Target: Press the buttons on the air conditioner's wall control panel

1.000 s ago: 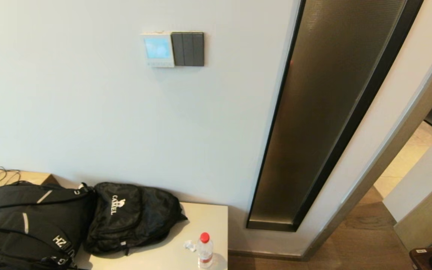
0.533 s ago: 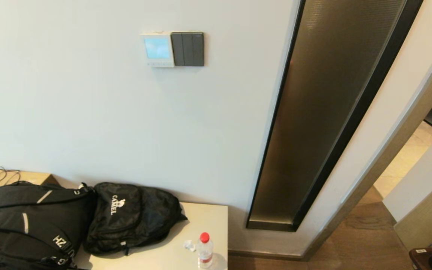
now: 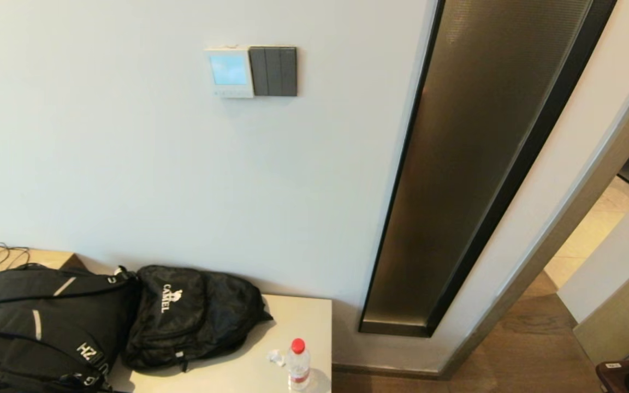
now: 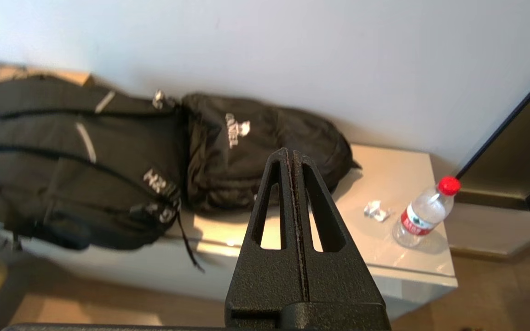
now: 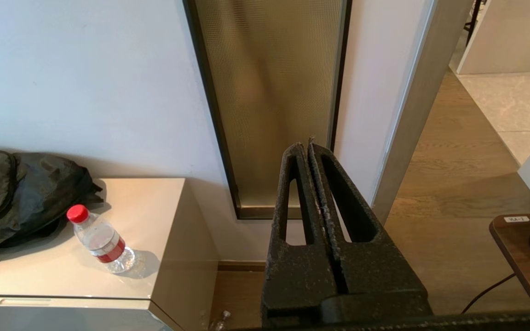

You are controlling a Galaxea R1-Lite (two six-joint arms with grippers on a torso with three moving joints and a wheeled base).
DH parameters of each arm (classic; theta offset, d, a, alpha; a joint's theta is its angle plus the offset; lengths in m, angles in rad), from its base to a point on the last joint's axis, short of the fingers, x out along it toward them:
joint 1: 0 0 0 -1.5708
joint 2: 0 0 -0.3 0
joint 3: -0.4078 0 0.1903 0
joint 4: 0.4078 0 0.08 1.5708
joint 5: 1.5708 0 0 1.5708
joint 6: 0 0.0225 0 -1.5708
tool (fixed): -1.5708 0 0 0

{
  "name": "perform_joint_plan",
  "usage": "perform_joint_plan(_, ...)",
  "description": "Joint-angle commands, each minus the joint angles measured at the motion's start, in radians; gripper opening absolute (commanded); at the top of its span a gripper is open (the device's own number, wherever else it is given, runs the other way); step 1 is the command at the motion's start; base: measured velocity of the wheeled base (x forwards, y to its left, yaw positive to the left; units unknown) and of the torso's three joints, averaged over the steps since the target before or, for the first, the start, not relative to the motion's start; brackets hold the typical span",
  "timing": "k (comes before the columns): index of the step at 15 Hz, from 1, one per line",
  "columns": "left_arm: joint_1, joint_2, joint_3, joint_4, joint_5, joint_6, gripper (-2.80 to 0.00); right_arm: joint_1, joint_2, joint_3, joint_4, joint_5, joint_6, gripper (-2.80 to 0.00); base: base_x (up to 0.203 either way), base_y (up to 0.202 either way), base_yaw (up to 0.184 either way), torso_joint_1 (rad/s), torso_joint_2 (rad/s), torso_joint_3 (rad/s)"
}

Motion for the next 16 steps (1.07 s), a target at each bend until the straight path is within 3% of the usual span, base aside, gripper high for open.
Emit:
perform_joint_plan(1,-0.007,-0.091,0.006,0.002,-0.01,0.008,-2.8,0.0,0.001,0.0,0.0,0.0,0.0,-2.8,0.0,0.0,0.0,0.0,0.0,0.0)
perform_joint_plan(16,-0.013,-0.138,0.021,-0.004,-0.012,-0.018,-2.8,0.0,0.001,0.0,0.0,0.0,0.0,-2.8,0.0,0.0,0.0,0.0,0.0,0.0)
